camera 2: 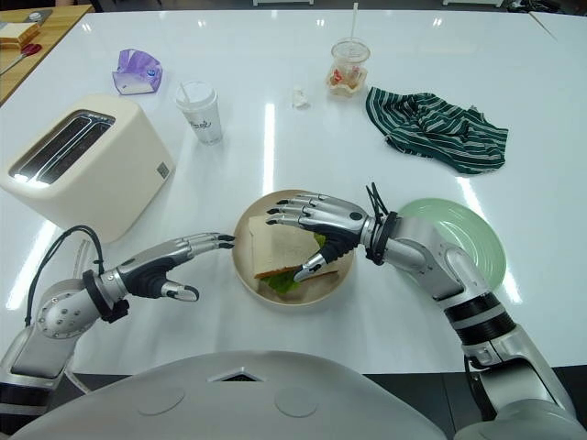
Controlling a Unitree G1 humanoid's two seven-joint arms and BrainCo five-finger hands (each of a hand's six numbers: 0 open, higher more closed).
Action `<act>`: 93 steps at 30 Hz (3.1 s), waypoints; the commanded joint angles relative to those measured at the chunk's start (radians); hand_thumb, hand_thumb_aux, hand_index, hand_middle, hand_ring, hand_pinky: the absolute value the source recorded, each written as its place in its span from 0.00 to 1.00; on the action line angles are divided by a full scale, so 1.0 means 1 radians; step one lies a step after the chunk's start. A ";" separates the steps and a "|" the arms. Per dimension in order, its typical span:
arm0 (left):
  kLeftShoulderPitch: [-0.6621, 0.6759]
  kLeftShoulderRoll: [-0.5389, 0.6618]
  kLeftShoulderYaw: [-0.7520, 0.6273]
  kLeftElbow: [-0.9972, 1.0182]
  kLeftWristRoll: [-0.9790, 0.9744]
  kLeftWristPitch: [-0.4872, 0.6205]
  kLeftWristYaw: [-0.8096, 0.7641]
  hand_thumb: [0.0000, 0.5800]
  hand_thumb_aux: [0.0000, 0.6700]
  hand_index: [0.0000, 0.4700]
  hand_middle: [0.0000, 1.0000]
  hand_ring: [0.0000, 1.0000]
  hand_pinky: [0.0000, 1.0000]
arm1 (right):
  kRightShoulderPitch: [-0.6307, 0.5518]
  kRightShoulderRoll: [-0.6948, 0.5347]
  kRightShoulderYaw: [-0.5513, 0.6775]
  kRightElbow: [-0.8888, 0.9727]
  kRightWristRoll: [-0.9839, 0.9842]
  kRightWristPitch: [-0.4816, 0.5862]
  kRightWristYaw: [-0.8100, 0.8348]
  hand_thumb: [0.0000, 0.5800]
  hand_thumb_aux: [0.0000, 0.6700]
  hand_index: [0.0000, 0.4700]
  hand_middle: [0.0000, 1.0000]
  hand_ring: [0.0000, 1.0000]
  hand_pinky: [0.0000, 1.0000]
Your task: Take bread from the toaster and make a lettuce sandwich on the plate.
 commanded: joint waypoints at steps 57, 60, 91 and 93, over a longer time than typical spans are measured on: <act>-0.089 0.098 -0.167 0.131 0.211 -0.047 0.122 0.00 0.00 0.00 0.00 0.00 0.00 | -0.311 0.049 0.327 0.377 -0.602 -0.098 -0.605 0.00 0.00 0.00 0.00 0.00 0.00; -0.089 0.102 -0.169 0.131 0.208 -0.047 0.125 0.00 0.00 0.00 0.00 0.00 0.00 | -0.318 0.047 0.322 0.377 -0.598 -0.095 -0.609 0.00 0.00 0.00 0.00 0.00 0.00; -0.089 0.094 0.170 -0.103 -0.276 0.018 0.160 1.00 1.00 1.00 1.00 1.00 1.00 | -0.078 -0.146 -0.011 -0.032 0.097 0.010 -0.313 1.00 1.00 1.00 1.00 1.00 1.00; -0.009 0.138 0.180 -0.104 -0.378 0.002 0.073 1.00 1.00 1.00 1.00 1.00 1.00 | 0.043 -0.269 -0.033 -0.145 0.364 0.094 -0.137 1.00 1.00 1.00 1.00 1.00 1.00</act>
